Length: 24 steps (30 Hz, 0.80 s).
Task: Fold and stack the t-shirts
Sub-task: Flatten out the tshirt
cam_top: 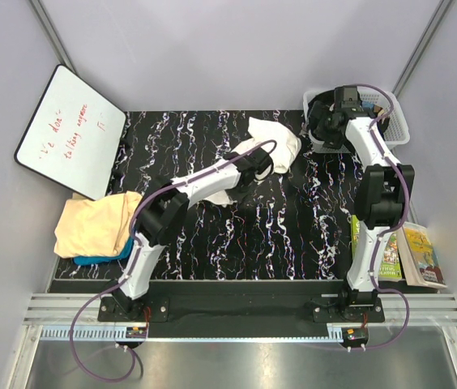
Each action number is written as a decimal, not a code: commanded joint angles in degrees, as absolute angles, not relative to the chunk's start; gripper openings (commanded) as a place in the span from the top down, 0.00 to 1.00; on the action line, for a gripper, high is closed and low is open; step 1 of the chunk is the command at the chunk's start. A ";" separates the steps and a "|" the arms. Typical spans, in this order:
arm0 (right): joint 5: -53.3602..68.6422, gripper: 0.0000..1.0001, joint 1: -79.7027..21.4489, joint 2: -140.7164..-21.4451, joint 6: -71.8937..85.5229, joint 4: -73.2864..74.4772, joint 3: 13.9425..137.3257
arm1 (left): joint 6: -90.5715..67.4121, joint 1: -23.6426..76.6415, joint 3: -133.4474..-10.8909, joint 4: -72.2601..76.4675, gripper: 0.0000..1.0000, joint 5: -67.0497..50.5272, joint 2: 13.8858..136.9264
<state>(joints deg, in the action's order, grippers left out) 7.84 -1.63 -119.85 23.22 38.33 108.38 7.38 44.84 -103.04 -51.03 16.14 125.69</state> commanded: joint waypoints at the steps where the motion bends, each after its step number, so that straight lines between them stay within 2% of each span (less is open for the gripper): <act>1: 14.23 0.00 -2.11 -114.79 22.94 36.30 106.44 | 5.28 44.39 -103.28 -49.40 1.00 30.66 116.56; 8: 18.72 0.02 -5.53 -113.47 20.13 34.89 103.80 | 0.62 39.47 -104.58 -47.99 1.00 29.71 113.29; 13: 19.78 0.02 -10.80 -117.23 19.51 35.33 105.46 | 0.18 37.53 -106.34 -48.69 0.99 30.59 114.08; 17: 19.95 0.03 -12.91 -121.90 19.51 37.09 108.36 | -1.93 34.73 -106.44 -49.04 0.87 27.96 113.64; 18: 19.86 0.04 -13.09 -122.77 19.42 37.61 108.80 | -2.11 34.28 -106.35 -49.04 0.71 26.82 113.56; 20: 20.30 0.04 -13.27 -124.62 19.34 37.88 110.12 | -1.76 33.32 -106.35 -48.96 0.60 26.19 113.90; 24: 20.65 0.04 -13.27 -126.21 19.51 38.32 112.32 | -0.97 32.52 -106.70 -48.95 0.58 25.75 115.48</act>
<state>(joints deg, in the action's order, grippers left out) 19.57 -13.87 -125.32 20.27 37.60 108.53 -0.99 33.52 -103.83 -50.04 26.85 115.57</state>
